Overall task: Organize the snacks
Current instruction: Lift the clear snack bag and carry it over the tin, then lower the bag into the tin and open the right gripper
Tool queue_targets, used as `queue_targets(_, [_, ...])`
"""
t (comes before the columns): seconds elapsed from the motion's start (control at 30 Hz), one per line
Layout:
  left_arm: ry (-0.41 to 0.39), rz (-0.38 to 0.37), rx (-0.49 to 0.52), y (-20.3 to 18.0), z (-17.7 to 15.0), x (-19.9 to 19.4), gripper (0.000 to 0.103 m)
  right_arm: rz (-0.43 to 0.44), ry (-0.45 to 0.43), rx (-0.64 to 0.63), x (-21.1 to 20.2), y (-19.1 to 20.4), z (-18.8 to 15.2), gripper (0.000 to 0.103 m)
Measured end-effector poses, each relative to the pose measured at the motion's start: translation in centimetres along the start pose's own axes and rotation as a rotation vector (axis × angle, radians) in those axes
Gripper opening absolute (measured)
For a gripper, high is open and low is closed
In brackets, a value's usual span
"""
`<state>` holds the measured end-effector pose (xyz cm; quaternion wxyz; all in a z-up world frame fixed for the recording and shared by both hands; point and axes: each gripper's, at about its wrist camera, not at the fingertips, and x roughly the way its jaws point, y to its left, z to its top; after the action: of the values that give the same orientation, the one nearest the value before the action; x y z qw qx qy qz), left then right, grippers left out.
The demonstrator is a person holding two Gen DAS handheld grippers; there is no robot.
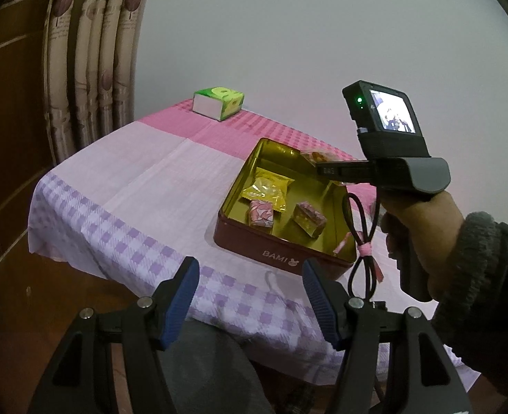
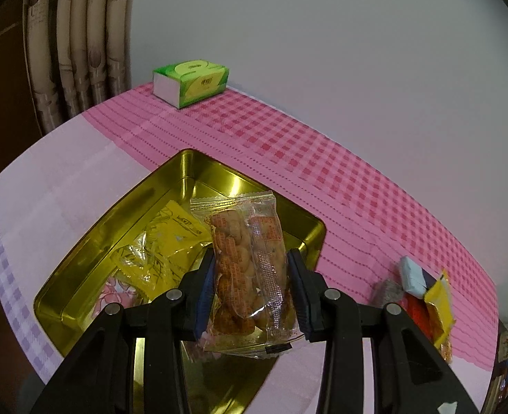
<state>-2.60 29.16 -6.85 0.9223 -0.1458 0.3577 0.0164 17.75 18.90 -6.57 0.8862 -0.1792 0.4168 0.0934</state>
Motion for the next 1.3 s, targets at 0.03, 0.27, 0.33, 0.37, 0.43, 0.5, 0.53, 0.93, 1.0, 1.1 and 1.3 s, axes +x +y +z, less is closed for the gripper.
queue_targets(0.03, [0.004,0.000,-0.004,0.1,0.0,0.1,0.063,0.000,0.006,-0.002,0.4,0.1,0.1,0.037])
queue_targets(0.27, [0.020,0.003,-0.021,0.6,0.1,0.5,0.063,0.018,0.035,-0.010,2.6,0.9,0.3,0.037])
queue_targets(0.33, [0.025,0.004,-0.022,0.7,0.1,0.6,0.063,0.020,0.040,-0.019,3.1,1.2,0.4,0.037])
queue_targets(0.37, [0.027,0.004,-0.023,0.7,0.1,0.7,0.063,0.023,0.045,-0.020,3.4,1.4,0.4,0.037])
queue_targets(0.43, [0.031,0.004,-0.027,0.8,0.2,0.8,0.063,0.024,0.051,-0.023,3.9,1.6,0.5,0.037])
queue_targets(0.5, [0.038,0.004,-0.032,1.0,0.2,0.9,0.063,0.030,0.058,-0.025,4.4,1.7,0.5,0.037])
queue_targets(0.53, [0.040,0.006,-0.033,1.0,0.2,1.0,0.063,0.031,0.063,-0.028,4.6,1.8,0.6,0.037])
queue_targets(0.93, [0.061,0.010,-0.041,1.1,0.2,1.5,0.063,0.061,0.100,0.001,6.1,1.5,0.8,0.038])
queue_targets(1.0, [0.060,0.011,-0.040,1.1,0.2,1.5,0.063,0.080,0.106,0.029,6.2,1.1,0.7,0.038])
queue_targets(1.1, [0.057,0.011,-0.034,1.2,0.1,1.4,0.063,0.095,0.095,0.055,5.5,0.5,0.5,0.052])
queue_targets(1.3, [0.052,0.010,0.008,0.4,-0.1,1.2,0.063,0.138,0.010,0.144,0.9,-2.5,-1.9,0.075])
